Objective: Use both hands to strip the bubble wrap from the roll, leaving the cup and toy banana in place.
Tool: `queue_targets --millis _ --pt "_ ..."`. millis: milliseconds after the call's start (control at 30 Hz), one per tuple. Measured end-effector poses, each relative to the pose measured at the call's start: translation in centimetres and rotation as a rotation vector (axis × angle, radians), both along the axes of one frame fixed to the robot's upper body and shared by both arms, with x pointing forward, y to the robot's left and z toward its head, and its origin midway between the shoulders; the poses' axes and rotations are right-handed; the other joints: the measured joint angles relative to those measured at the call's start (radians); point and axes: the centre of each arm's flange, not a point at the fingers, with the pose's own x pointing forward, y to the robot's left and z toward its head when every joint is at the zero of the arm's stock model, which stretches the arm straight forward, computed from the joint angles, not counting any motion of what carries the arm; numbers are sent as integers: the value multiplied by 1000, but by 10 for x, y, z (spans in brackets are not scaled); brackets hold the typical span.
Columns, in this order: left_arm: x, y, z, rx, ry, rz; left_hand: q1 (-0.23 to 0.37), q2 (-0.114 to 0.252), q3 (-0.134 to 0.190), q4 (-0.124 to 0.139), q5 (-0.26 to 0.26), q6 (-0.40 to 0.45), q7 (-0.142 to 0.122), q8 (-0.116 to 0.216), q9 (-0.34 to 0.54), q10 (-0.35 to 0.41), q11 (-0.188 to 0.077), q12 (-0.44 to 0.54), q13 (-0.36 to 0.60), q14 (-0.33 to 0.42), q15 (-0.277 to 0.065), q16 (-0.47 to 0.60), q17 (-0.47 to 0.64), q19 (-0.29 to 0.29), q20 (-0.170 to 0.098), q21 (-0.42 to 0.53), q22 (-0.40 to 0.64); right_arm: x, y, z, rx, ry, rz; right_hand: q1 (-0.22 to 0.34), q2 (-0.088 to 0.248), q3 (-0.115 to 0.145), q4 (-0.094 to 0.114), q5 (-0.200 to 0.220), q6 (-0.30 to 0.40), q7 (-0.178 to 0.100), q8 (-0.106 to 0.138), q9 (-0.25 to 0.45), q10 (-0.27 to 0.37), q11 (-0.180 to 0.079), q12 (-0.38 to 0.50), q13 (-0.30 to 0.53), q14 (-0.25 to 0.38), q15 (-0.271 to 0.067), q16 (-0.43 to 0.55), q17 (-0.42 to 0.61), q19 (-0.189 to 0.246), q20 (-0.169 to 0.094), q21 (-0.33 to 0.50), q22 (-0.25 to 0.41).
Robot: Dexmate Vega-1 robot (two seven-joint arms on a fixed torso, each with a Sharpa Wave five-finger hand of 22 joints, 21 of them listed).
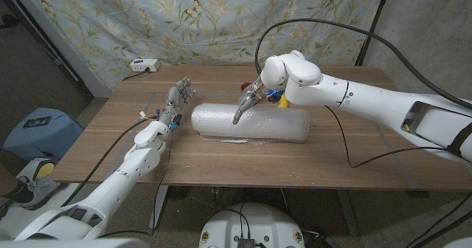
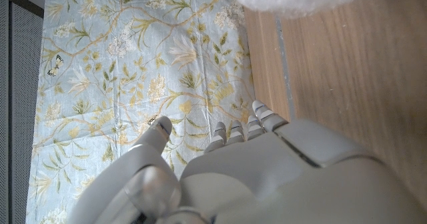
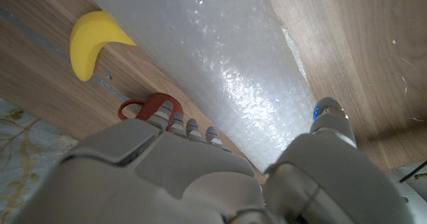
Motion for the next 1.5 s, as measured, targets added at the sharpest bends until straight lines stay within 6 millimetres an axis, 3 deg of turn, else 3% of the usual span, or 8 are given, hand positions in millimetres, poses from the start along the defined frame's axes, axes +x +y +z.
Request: queue_targets --millis 567,1500 --pt "4 -6 3 8 7 -14 0 0 0 0 0 16 5 0 0 5 5 0 0 9 -2 0 0 5 5 0 0 8 -12 -8 -5 -12 -32 21 -3 -8 6 8 0 0 0 0 0 0 0 1 0 0 0 0 4 4 0 0" --pt "11 -11 1 -10 19 -18 0 0 7 1 0 16 5 0 0 11 0 4 0 13 3 0 0 5 5 0 0 21 1 -12 14 14 -32 53 11 -27 17 23 0 0 8 0 0 0 5 5 0 0 8 0 16 17 7 0"
